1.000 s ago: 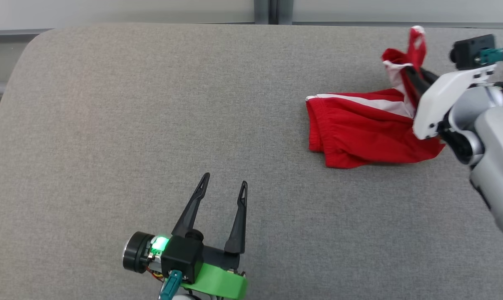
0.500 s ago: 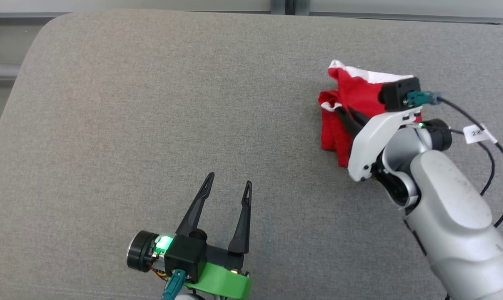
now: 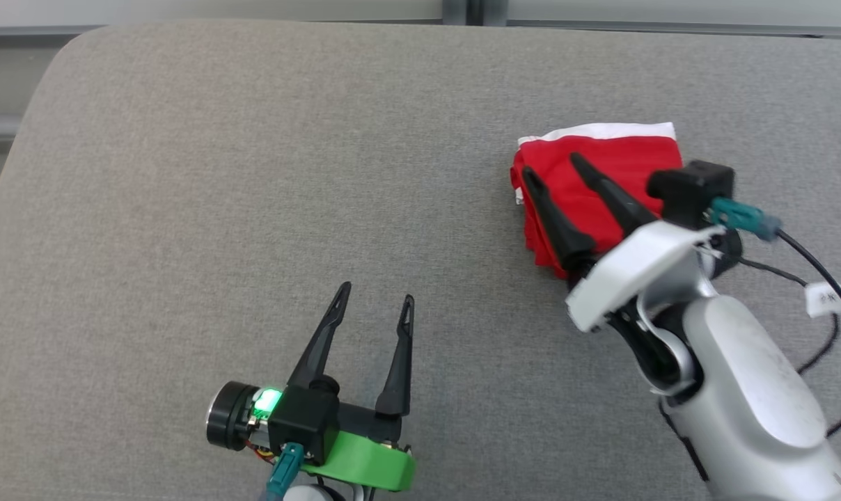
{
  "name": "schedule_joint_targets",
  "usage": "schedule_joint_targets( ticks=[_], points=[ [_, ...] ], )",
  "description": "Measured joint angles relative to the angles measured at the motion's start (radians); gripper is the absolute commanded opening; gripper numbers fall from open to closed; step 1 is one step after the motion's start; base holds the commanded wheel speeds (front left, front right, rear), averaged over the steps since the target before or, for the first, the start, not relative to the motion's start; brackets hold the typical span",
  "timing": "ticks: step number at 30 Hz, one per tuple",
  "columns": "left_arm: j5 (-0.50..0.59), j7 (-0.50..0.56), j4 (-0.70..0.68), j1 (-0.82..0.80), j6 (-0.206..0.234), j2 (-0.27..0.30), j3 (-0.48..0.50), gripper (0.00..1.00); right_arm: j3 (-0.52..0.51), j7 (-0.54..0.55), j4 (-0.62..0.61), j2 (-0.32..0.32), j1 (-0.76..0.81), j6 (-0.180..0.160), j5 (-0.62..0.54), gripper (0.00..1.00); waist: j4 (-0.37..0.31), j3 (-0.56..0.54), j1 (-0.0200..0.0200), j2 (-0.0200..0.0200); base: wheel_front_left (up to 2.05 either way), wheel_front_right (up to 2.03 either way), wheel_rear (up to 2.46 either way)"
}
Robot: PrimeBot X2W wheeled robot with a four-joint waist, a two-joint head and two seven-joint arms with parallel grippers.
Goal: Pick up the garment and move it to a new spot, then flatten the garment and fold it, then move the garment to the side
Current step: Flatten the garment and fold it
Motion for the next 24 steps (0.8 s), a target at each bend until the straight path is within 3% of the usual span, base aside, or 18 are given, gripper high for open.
schedule_joint_targets(
  ticks=[5, 10, 15, 16, 17, 18, 24],
  points=[
    [0.000, 0.000, -0.008, 0.019, 0.006, 0.000, 0.031, 1.00, -0.054, -0.166, -0.050, -0.066, 0.104, 0.000, -0.071, 1.00, -0.034, -0.020, 0.0000, 0.0000, 0.00, 0.00, 0.00],
    [-0.002, 0.000, -0.031, 0.053, 0.006, 0.000, 0.077, 1.00, -0.114, -0.323, -0.018, -0.107, 0.230, 0.000, -0.147, 1.00, -0.072, -0.040, 0.0000, 0.0000, 0.00, 0.00, 0.00],
    [0.000, 0.000, -0.048, 0.085, 0.003, 0.000, 0.114, 1.00, -0.128, -0.385, 0.030, -0.109, 0.315, 0.000, -0.170, 1.00, -0.103, -0.054, 0.0000, 0.0000, 0.00, 0.00, 0.00],
    [0.002, 0.000, -0.050, 0.091, 0.001, 0.000, 0.118, 1.00, -0.126, -0.390, 0.036, -0.108, 0.325, 0.000, -0.171, 0.83, -0.109, -0.057, 0.0000, 0.0000, 0.00, 0.00, 0.00],
    [0.004, 0.000, -0.051, 0.094, -0.002, 0.000, 0.121, 1.00, -0.125, -0.393, 0.043, -0.105, 0.329, 0.000, -0.171, 0.31, -0.113, -0.060, 0.0000, 0.0000, 0.00, 0.00, 0.00],
    [0.007, 0.000, -0.052, 0.098, -0.004, 0.000, 0.123, 1.00, -0.119, -0.394, 0.051, -0.104, 0.330, 0.000, -0.172, 0.00, -0.117, -0.062, 0.0000, 0.0000, 0.00, 0.00, 0.00],
    [0.012, 0.000, -0.058, 0.100, -0.016, 0.000, 0.112, 1.00, -0.068, -0.398, 0.113, -0.124, 0.233, 0.000, -0.172, 0.00, -0.111, -0.059, 0.0000, 0.0000, 0.00, 0.00, 0.00]
  ],
)
